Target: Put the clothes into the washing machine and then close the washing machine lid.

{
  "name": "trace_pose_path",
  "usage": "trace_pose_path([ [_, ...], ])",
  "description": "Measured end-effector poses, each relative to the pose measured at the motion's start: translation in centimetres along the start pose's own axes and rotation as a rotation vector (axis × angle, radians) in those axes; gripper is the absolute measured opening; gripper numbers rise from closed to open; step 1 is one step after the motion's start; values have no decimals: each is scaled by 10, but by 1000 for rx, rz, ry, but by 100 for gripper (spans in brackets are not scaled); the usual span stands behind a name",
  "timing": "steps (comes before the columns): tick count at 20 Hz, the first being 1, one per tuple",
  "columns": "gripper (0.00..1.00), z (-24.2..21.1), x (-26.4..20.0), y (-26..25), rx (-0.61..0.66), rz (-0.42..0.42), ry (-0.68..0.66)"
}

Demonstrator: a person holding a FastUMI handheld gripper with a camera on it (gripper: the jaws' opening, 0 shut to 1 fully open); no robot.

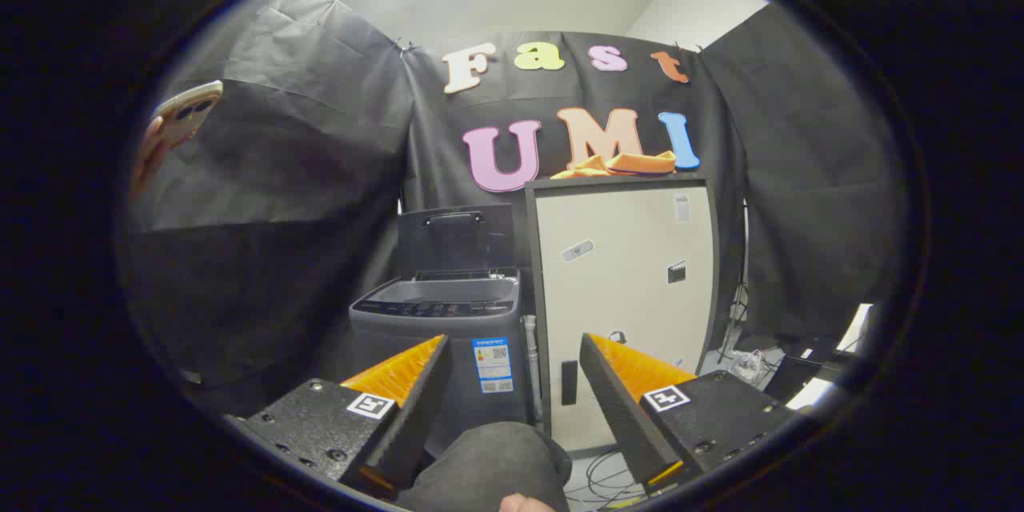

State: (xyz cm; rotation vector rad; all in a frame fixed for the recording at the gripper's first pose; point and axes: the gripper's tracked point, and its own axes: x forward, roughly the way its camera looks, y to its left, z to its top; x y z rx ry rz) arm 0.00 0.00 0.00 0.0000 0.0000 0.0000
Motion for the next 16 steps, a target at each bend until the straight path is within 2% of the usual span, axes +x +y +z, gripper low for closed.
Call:
trace_pose_path([
  [16, 97, 0, -1, 0, -4, -3, -3],
])
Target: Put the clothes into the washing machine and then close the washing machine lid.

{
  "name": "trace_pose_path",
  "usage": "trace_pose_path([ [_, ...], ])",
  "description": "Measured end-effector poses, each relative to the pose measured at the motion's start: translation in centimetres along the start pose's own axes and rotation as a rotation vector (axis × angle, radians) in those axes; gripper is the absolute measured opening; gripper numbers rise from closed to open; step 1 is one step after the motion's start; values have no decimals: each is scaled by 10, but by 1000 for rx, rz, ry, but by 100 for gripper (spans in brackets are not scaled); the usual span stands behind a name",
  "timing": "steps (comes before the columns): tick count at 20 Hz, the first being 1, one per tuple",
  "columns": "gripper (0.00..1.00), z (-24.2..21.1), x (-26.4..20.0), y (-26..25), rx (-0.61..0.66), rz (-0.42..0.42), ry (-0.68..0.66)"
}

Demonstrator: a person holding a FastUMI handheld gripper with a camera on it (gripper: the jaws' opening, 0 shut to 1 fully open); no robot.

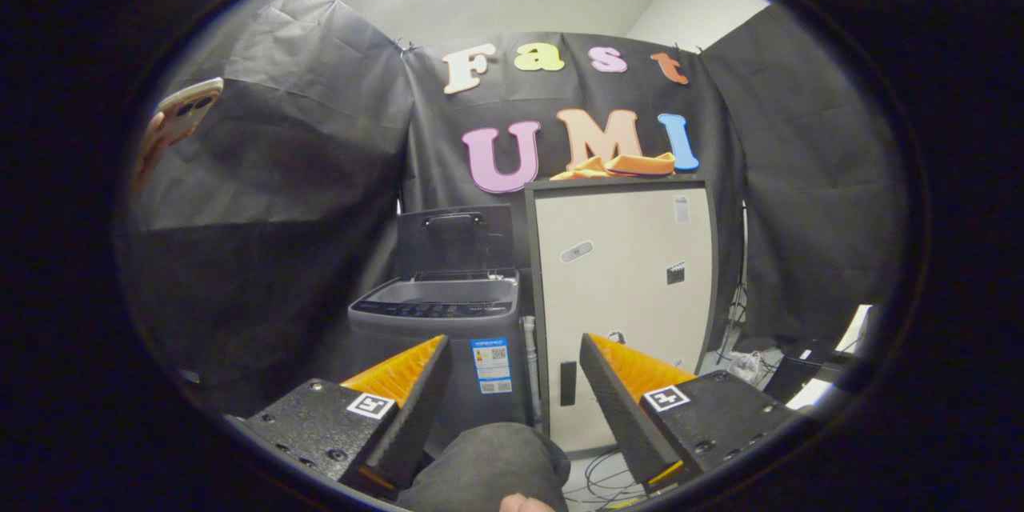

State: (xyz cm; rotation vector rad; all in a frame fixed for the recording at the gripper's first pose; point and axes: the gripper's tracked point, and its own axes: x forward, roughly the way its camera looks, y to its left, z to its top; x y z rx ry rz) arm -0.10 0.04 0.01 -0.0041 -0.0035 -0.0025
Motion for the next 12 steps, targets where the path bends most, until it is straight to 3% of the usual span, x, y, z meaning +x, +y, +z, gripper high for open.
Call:
trace_pose_path([
  [12, 97, 0, 2, 1, 1, 6, 2],
])
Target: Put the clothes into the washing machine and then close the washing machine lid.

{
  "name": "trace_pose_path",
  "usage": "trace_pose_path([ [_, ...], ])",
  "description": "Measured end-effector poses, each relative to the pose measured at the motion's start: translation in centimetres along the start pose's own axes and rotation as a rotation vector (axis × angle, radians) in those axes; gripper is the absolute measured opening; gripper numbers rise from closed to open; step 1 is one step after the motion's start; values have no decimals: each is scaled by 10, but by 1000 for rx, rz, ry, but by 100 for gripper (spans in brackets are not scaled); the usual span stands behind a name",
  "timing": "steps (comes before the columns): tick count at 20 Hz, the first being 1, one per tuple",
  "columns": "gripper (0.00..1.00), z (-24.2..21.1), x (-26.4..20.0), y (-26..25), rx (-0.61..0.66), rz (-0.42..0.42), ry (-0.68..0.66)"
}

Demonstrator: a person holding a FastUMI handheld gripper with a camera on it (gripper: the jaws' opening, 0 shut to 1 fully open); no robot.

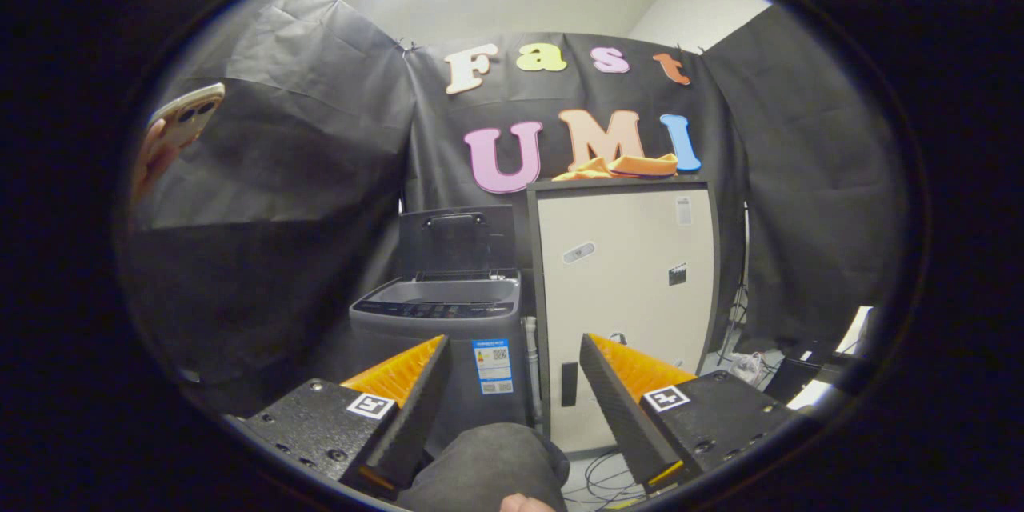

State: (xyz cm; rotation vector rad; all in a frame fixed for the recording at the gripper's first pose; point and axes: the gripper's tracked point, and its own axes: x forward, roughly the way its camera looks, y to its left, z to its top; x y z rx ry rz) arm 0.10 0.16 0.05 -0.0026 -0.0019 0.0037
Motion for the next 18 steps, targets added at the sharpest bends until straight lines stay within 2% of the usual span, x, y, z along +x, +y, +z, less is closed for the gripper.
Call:
trace_pose_path([
  [9, 97, 18, 13, 0, 4, 10, -9],
  [18, 97, 35, 50, -14, 40, 5, -9],
])
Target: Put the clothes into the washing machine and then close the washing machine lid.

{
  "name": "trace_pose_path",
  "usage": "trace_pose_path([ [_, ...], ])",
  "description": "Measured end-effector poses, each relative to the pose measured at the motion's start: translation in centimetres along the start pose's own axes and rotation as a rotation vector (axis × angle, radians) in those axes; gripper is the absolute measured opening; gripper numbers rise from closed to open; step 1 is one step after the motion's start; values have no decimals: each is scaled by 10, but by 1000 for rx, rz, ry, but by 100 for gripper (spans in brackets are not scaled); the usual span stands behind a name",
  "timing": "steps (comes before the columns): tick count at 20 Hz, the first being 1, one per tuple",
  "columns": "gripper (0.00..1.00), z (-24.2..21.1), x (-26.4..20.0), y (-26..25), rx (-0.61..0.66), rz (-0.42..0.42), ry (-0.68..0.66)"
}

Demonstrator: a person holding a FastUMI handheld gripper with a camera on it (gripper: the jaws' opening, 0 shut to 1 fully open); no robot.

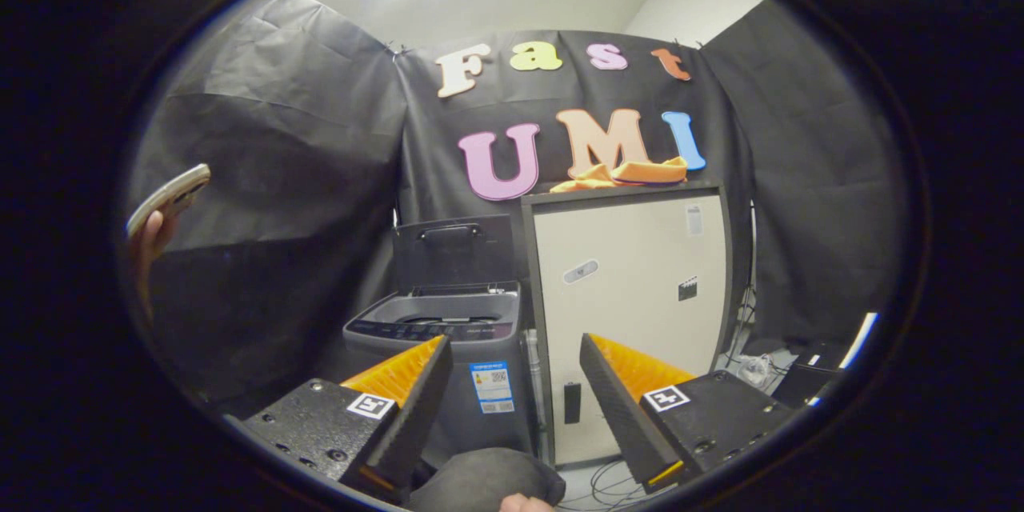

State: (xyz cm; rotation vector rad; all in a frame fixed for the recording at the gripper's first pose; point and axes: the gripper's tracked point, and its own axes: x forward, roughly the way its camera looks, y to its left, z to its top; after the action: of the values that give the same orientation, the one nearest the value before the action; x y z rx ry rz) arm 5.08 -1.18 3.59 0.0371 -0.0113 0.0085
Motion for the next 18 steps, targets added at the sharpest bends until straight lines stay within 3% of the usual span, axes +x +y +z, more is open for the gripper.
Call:
trace_pose_path([
  [11, 97, 58, 62, -47, 48, -66, 4],
  [18, 97, 125, 112, -79, 47, -97, 7],
])
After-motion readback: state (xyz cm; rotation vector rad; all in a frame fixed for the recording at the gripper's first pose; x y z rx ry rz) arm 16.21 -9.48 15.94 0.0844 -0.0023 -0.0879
